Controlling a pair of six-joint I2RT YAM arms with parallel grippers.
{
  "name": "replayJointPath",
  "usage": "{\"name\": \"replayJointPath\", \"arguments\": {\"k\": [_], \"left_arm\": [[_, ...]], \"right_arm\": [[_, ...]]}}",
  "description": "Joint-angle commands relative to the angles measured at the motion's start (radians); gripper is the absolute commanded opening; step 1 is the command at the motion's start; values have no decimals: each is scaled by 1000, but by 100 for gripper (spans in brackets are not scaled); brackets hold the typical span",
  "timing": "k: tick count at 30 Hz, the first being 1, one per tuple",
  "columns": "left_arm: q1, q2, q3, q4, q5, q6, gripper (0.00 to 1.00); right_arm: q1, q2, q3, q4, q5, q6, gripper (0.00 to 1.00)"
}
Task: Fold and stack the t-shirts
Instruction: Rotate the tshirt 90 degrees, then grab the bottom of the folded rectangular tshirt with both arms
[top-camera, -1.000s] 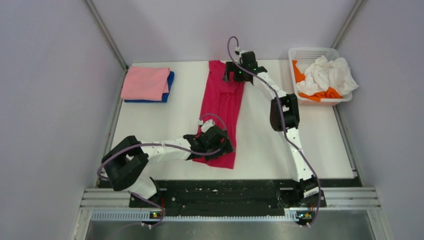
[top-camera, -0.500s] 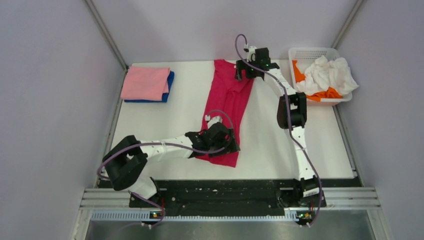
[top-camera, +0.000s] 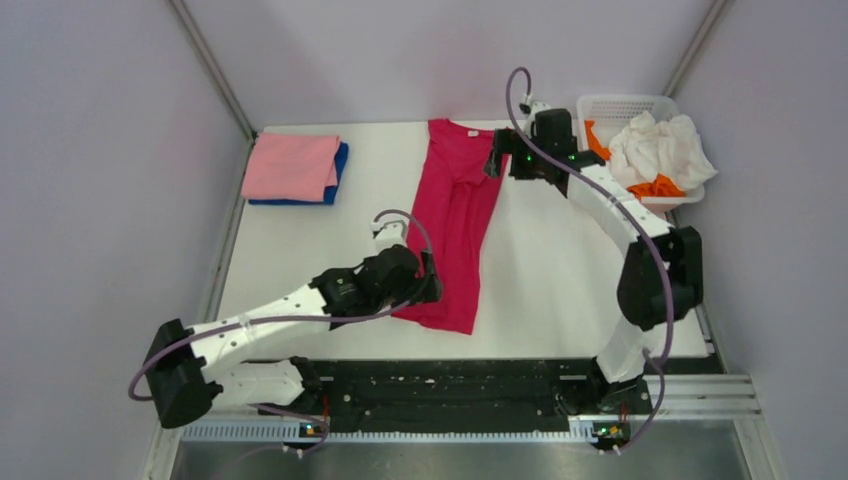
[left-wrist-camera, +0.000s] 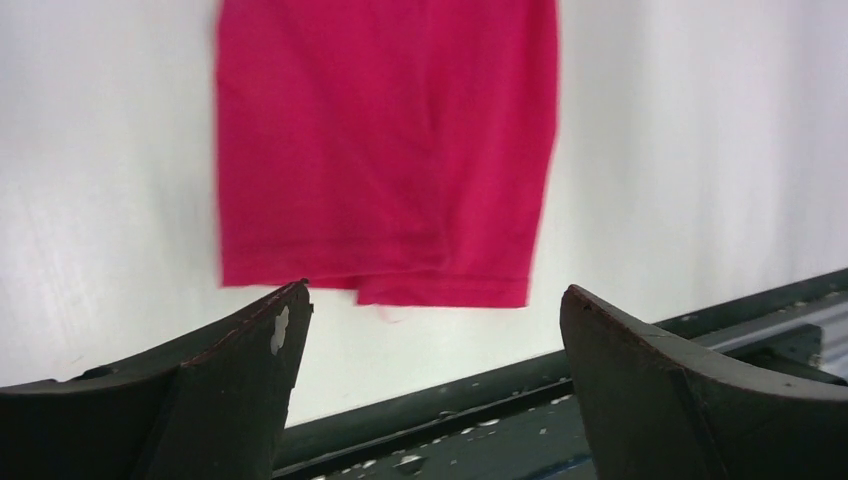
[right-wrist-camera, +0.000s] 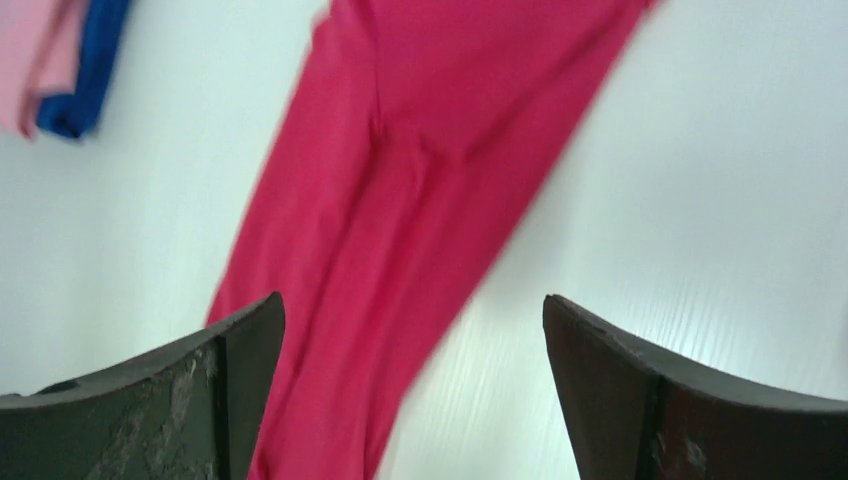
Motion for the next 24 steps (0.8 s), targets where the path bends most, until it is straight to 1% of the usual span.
{"name": "replayJointPath", "arguments": {"k": [1, 4, 6, 8, 11, 12, 14, 16, 19, 21, 24], "left_arm": [[5, -156, -119, -136, -118, 23, 99], [33, -206, -205, -68, -78, 39, 99], [57, -190, -217, -63, -60, 50, 99], [74, -155, -218, -51, -70, 59, 97], [125, -81, -209, -30, -82, 66, 91], [147, -55, -208, -11, -61, 75, 87], [177, -7, -210, 48, -22, 86, 85], [181, 40, -203, 82, 18, 103, 81], [181, 108, -182, 74, 74, 119, 75], [181, 142, -179, 66, 94, 118, 69], [181, 183, -190, 71, 110, 112, 57]], "right_arm": [[89, -264, -392, 50, 169, 156, 98], [237, -425, -573, 34, 317, 234, 97], [355, -500, -663, 5, 395, 301, 96], [466, -558, -732, -41, 469, 381, 95], [620, -601, -792, -117, 539, 502, 90], [664, -602, -806, -126, 544, 541, 88], [738, -585, -833, -102, 529, 581, 85], [780, -556, -849, -70, 512, 616, 80], [786, -529, -873, -35, 509, 658, 68], [788, -527, -897, 10, 481, 677, 65], [788, -520, -951, 106, 408, 694, 62]]}}
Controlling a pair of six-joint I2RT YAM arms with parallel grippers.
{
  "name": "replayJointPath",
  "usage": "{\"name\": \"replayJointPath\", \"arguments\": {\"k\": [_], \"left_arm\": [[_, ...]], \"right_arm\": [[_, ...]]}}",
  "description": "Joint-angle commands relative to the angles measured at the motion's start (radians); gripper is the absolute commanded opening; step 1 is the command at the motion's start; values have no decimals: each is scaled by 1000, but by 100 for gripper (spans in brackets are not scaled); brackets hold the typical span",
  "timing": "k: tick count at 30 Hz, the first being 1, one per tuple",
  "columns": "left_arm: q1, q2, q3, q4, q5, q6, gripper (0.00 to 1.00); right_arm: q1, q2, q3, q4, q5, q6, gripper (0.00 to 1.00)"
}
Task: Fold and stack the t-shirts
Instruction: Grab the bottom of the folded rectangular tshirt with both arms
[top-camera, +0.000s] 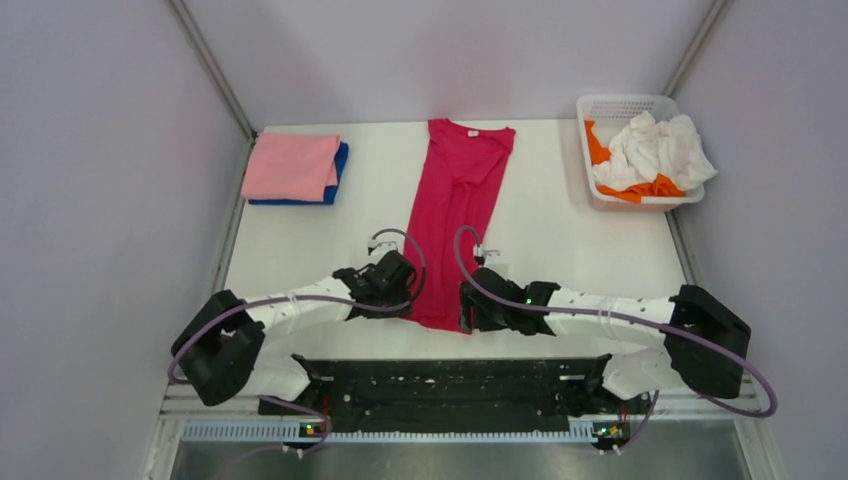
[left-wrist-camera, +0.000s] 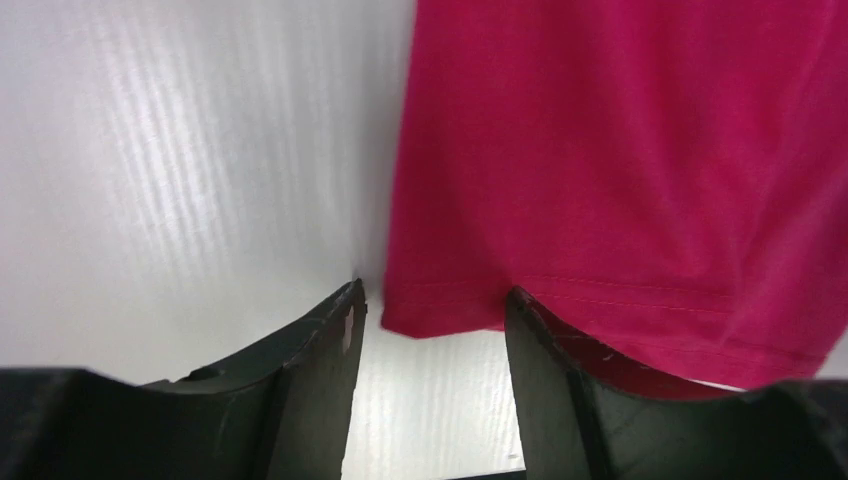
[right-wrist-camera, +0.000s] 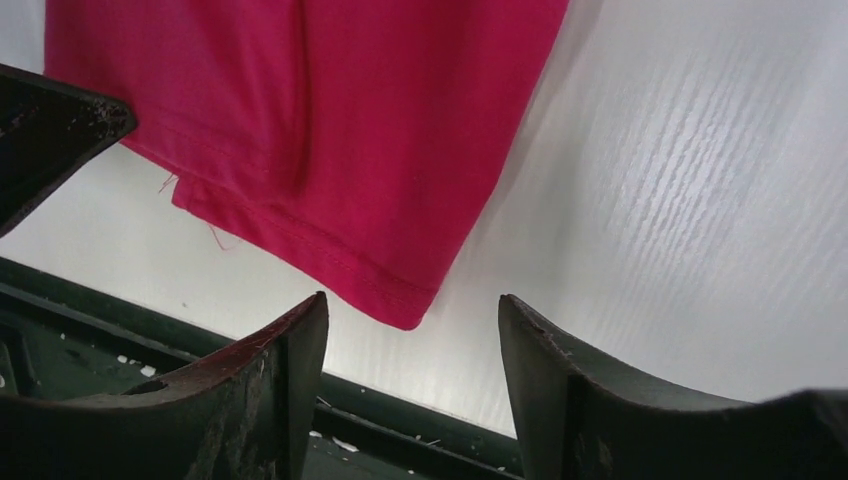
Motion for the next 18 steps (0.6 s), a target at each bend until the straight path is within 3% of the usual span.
{"name": "replayJointPath", "arguments": {"k": [1, 5, 9, 12, 14, 16, 18], "left_arm": [[1, 50, 20, 39, 50, 13, 53], [1, 76, 31, 11, 23, 10, 31], [1, 58, 27, 0, 22, 10, 2], [1, 47, 18, 13, 46, 10, 0], [1, 42, 11, 15, 53, 6, 0], [0, 25, -8, 15, 77, -4, 0], [-16, -23, -47, 6, 99, -27, 0]], "right_arm": [[8, 17, -61, 160, -65, 80, 61], [9, 44, -96, 232, -115, 101, 55], [10, 77, -120, 259, -108, 122, 50], [10, 93, -126, 266, -100, 130, 39], [11, 90, -134, 278, -111, 136, 16], [25, 77, -139, 259, -110, 150, 0], [56, 43, -146, 209, -112, 177, 0]]}}
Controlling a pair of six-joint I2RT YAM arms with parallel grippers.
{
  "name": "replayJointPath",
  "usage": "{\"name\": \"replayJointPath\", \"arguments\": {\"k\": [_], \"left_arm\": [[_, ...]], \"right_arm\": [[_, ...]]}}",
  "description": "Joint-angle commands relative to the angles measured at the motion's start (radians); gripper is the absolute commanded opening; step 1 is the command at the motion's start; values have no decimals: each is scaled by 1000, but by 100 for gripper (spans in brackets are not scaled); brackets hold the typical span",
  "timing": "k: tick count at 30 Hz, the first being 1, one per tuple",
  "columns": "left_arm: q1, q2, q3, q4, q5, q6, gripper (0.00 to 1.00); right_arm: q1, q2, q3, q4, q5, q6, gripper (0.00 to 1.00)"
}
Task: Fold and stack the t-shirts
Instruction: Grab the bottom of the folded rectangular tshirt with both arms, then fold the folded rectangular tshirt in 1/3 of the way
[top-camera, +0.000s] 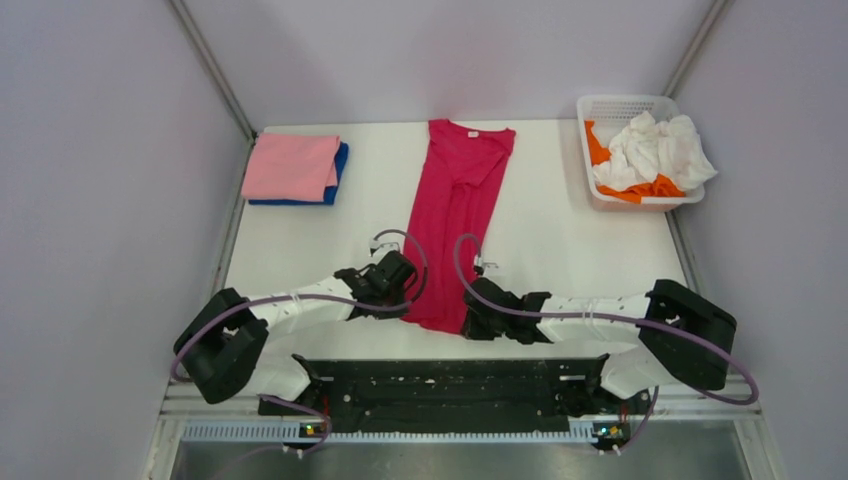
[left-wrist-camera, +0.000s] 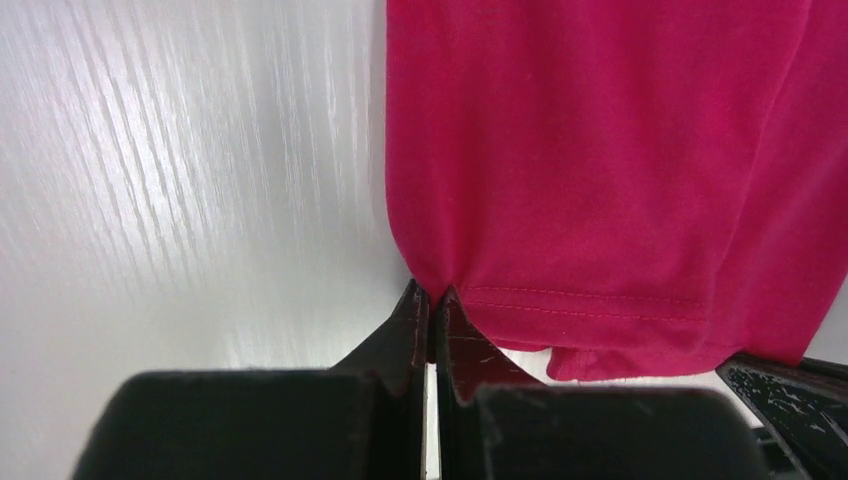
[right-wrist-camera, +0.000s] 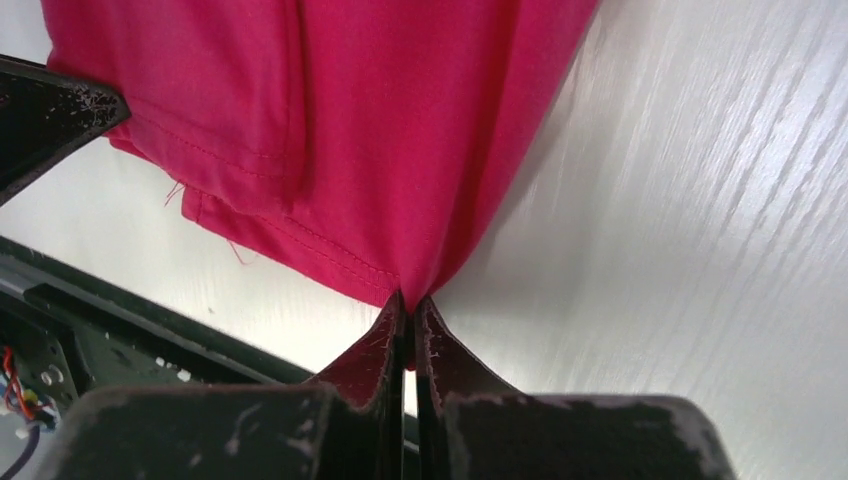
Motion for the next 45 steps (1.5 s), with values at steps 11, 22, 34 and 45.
{"name": "replayJointPath", "arguments": {"k": [11, 22, 34, 45], "left_arm": [[-88, -439, -215, -71, 187, -108, 0], [-78, -318, 33, -4, -57, 37, 0], [150, 52, 421, 46, -4, 226, 0], [270, 346, 690, 23, 65, 319, 0]], "right_arm": [[144, -240, -109, -23, -144, 129, 0], [-93, -319, -25, -6, -142, -44, 0], [-474, -188, 139, 88, -291, -234, 0], [-670, 86, 295, 223, -438, -287, 0]]}}
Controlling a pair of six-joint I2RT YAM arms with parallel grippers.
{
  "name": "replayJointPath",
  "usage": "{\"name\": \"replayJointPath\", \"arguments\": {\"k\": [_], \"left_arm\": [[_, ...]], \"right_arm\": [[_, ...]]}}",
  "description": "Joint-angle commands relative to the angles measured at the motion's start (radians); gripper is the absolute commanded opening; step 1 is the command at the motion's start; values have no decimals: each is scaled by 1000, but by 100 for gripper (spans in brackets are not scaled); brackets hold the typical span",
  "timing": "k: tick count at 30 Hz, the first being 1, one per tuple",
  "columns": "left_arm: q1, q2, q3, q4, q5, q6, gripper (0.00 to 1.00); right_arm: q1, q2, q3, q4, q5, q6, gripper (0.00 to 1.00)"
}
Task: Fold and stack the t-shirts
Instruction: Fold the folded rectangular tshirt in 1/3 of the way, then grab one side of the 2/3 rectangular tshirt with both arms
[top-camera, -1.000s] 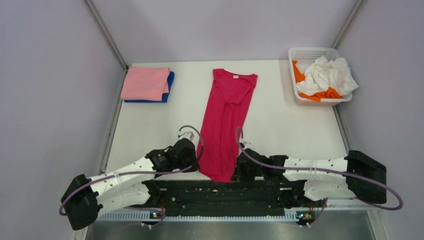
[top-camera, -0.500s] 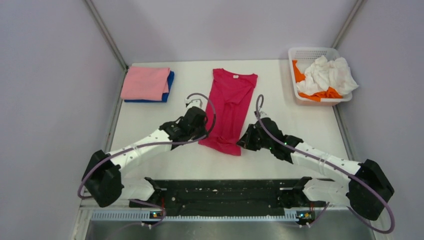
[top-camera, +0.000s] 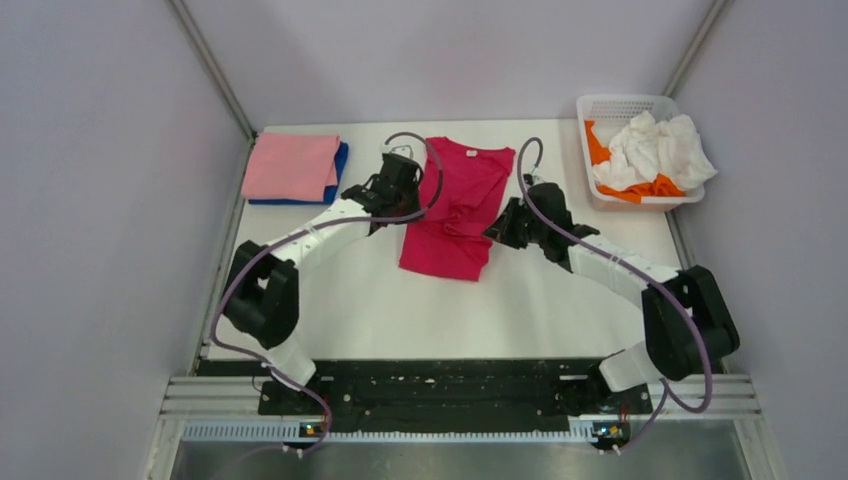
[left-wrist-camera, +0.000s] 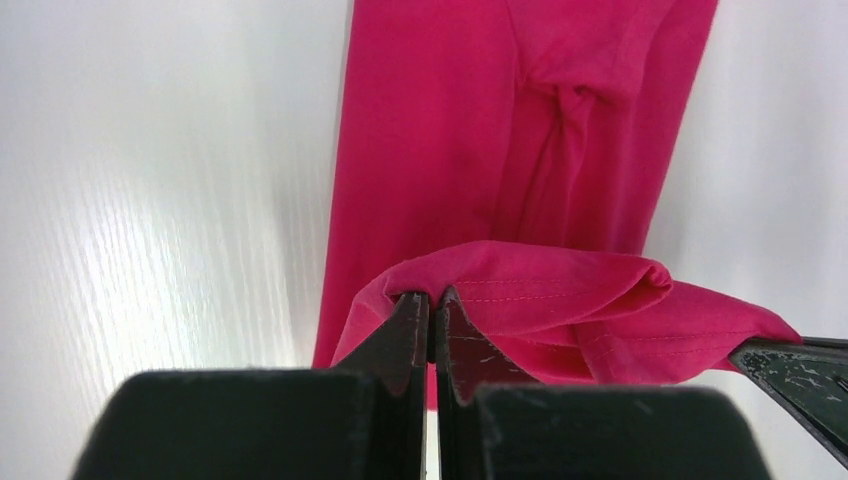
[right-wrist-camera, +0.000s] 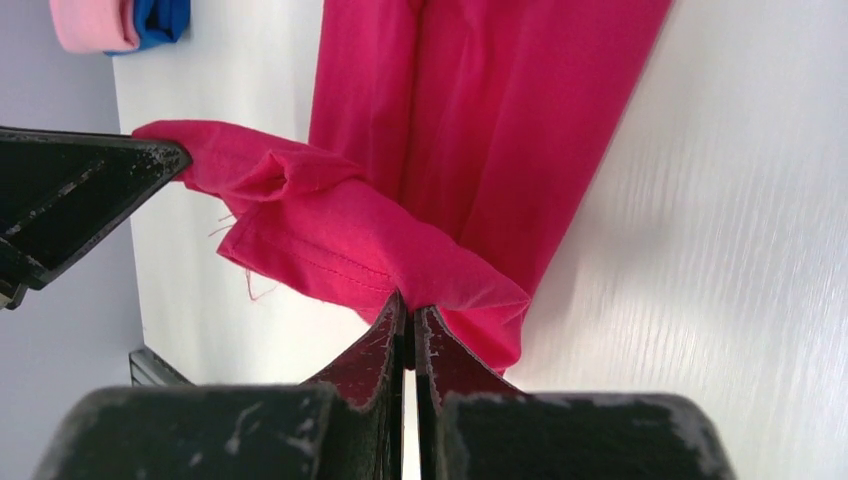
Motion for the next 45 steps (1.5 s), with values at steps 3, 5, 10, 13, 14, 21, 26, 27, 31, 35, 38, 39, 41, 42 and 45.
{"name": "replayJointPath", "arguments": {"k": [3, 5, 10, 13, 14, 21, 26, 27, 31, 35, 38, 39, 41, 42, 45], "left_arm": [[50, 135, 148, -5, 47, 66, 0], [60, 167, 176, -1, 61, 77, 0], [78, 250, 240, -1, 91, 88, 0], [98, 303, 300, -16, 104, 72, 11], [102, 322, 322, -23, 107, 66, 24], [152, 392, 485, -51, 213, 48, 98], [160, 267, 377, -20, 195, 52, 99], [159, 236, 334, -16, 195, 51, 99], [159, 108, 110, -22, 225, 18, 99], [158, -19, -119, 9, 268, -26, 99], [157, -69, -237, 39, 273, -56, 94], [158, -70, -256, 44, 274, -62, 91], [158, -60, -281, 63, 282, -74, 86], [158, -53, -287, 76, 294, -77, 83], [157, -23, -288, 99, 319, -87, 75]], "right_arm": [[-58, 146, 103, 127, -107, -33, 0], [-67, 179, 120, 137, -103, -28, 0], [-90, 251, 150, 172, -108, -22, 0], [-125, 321, 187, 173, -98, 12, 0], [-137, 341, 200, 184, -105, 31, 0], [-217, 383, 338, 168, -52, 78, 53], [-218, 308, 315, 70, -20, -21, 90], [-218, 288, 285, 66, -27, -33, 90], [-189, 168, 118, 84, -87, -54, 90], [-56, 42, -22, 33, -29, -86, 85], [39, -18, -130, 48, 23, -45, 74], [59, -28, -157, 65, 36, -33, 69], [84, -27, -194, 107, 46, -8, 63], [89, -17, -208, 135, 43, -1, 61], [101, 32, -232, 224, 40, 18, 55]]}}
